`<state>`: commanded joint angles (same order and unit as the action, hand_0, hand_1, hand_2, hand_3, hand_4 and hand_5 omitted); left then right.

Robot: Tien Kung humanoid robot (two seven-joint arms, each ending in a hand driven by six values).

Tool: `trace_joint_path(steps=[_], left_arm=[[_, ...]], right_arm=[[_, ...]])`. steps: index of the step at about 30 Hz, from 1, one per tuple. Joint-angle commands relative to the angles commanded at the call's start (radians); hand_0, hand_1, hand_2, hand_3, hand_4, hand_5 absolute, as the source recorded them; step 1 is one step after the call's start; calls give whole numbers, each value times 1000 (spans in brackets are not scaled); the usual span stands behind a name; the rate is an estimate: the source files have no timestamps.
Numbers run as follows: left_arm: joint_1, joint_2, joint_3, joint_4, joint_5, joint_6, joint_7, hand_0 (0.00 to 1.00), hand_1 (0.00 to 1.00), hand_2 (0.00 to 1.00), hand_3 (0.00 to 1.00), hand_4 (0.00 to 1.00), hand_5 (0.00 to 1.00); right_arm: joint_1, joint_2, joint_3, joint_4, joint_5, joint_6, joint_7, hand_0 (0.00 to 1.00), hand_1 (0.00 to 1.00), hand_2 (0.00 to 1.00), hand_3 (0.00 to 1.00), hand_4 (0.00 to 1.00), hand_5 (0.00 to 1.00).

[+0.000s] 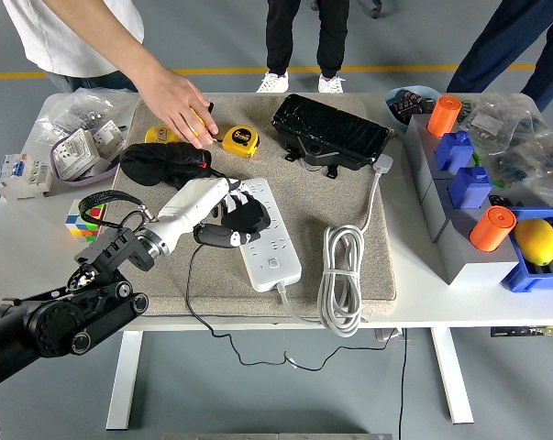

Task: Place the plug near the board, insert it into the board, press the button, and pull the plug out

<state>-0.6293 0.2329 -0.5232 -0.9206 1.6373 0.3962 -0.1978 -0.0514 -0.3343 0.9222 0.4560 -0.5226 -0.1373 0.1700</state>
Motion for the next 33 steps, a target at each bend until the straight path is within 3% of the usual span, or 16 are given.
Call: trace_joint_path(steps=[33], left_arm=[[-4,24,-4,46,54,-38,-42,231,344,342,521,754,70]], right_arm=[[-5,0,10,7,-4,3,5,617,619,577,537,681,229]])
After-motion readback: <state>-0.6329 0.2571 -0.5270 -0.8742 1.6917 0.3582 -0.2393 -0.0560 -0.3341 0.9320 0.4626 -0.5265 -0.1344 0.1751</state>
